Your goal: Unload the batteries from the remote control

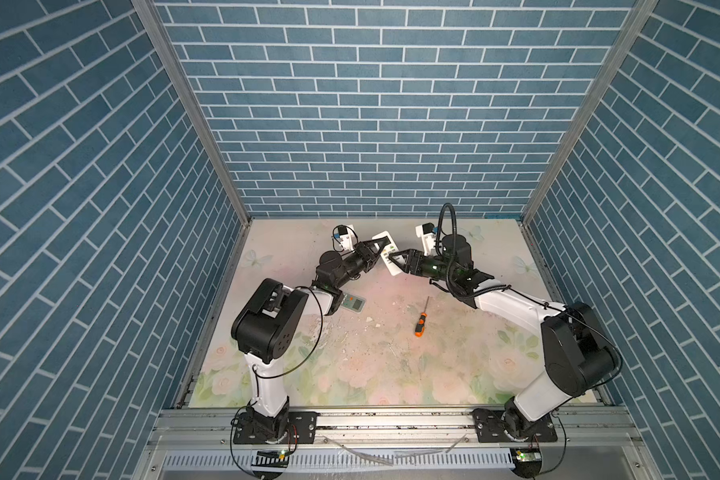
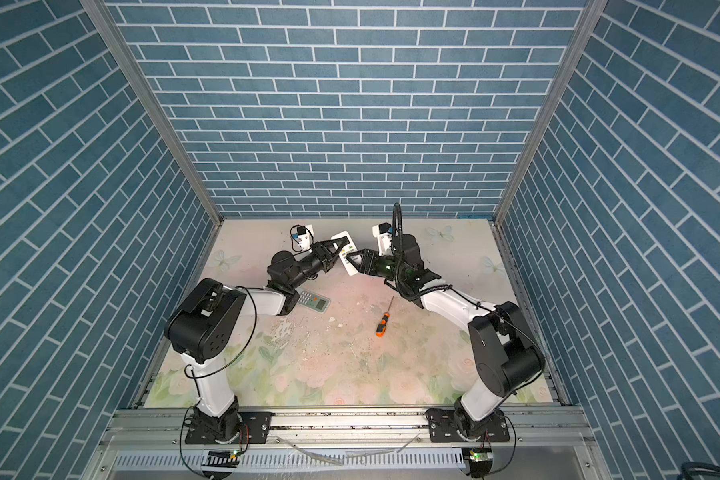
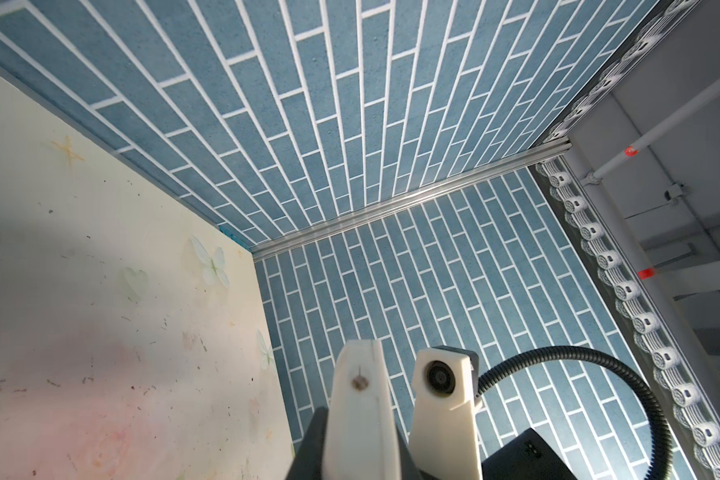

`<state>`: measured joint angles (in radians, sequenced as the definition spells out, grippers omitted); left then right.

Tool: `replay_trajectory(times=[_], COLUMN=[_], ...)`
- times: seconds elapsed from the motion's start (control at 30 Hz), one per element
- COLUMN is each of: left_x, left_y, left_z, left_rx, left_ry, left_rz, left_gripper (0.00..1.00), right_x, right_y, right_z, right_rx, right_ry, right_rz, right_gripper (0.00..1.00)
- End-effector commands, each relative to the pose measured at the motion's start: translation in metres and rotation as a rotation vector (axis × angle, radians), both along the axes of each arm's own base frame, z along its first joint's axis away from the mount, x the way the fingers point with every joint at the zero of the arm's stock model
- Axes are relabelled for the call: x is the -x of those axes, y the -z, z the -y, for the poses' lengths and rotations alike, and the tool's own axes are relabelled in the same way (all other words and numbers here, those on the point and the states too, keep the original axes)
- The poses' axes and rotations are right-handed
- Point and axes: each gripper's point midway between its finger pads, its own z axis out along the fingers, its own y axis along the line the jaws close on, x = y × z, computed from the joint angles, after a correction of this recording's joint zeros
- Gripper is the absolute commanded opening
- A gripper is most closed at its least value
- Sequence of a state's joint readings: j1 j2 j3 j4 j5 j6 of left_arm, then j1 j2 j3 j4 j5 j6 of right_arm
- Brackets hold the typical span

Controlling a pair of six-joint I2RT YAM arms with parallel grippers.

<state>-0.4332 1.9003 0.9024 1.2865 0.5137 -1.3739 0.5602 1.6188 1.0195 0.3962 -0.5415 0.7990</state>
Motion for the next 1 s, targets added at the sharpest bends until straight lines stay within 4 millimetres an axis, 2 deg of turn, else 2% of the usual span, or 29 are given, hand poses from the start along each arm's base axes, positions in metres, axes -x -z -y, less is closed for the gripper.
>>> replay_trajectory(times=[0.0, 0.27, 0.4, 0.53, 0.7, 0.8, 0.97], left_x=[0.0037, 0.0035, 0.0038, 0.0050, 0.0053, 0.0055, 0.0072], left_y=[-0.0125, -0.0106, -0.0107, -0.0072, -0.0054, -0.0054, -0.0099], left_z=[-0.0029, -0.0047, -0.0055, -0.0061, -0.0055, -0.0047, -0.0043], left_rx=[0.039, 0.046, 0.044, 0.038, 0.035, 0.034, 0.033], left_ry=[-0.004, -0.016, -0.019, -0.020, -0.016, -0.013, -0.006], left_rz=[0.051, 0.060, 0.065, 0.059, 0.054, 0.051, 0.053], left_gripper=[0.00, 0.00, 0.00, 0.00, 0.00, 0.07, 0.27], right_x=[0.0049, 0.0045, 0.0045, 0.0059, 0.0063, 0.0066, 0.0063], right_y=[0.0062, 0.0060, 0.0057, 0.0019, 0.0011, 0.0024, -0.0006], right_z=[-0.0049, -0.0119, -0.0131, -0.0132, -0.0130, -0.0135, -0.0147], right_rx=[-0.051, -0.157, -0.176, -0.184, -0.186, -0.184, -0.183], right_ry=[-0.030, -0.049, -0.054, -0.062, -0.062, -0.067, -0.073], right_rz=[-0.027, -0.045, -0.049, -0.043, -0.038, -0.040, -0.032], right_gripper=[0.51, 0.39, 0.35, 0.24, 0.19, 0.13, 0.07])
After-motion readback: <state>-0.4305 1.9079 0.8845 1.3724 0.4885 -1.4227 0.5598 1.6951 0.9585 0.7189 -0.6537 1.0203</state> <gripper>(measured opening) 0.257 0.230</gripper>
